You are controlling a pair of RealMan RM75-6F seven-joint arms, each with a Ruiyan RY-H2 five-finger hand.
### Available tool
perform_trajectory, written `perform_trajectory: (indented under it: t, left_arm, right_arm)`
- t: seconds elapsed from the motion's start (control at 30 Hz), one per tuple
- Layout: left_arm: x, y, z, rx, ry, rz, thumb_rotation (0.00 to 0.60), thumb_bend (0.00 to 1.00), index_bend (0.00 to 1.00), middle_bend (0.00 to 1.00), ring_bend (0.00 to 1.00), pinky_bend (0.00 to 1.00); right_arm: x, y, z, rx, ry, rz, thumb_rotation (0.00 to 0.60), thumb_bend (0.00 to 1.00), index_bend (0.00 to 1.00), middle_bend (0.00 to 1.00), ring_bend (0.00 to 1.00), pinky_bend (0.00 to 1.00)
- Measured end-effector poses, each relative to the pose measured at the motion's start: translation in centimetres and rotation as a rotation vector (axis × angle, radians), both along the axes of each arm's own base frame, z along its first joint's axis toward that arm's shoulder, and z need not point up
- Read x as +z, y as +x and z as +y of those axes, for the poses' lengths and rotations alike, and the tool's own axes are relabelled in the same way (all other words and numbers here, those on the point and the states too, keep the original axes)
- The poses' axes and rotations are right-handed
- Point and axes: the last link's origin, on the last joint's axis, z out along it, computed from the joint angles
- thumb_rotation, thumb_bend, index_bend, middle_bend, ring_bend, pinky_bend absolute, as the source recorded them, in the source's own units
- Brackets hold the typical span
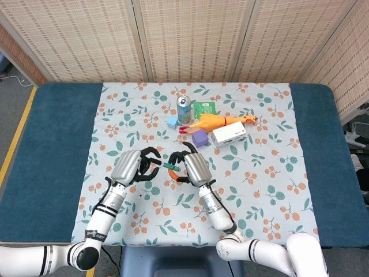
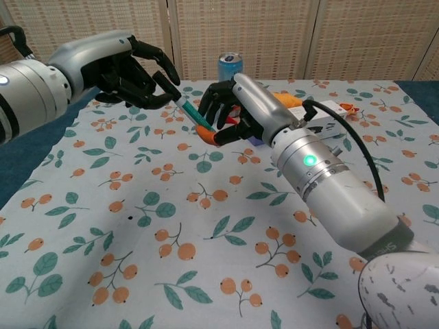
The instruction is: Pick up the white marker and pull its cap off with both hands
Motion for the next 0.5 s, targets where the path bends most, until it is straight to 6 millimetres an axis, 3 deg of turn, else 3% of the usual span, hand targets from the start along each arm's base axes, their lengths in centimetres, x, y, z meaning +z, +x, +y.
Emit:
perform_trajectory:
  t: [0.5]
  left_arm:
    - [-0.49,-0.09,0.27,-0.037,0.043,0.05,0.6,0.37,0.46,0.88,0.75,1.0]
  right_arm:
    - [0.45,0.58,0.17,0.002,-0.009,-0.008,0.6,0.37,0.83,0.74,0.49,0.13]
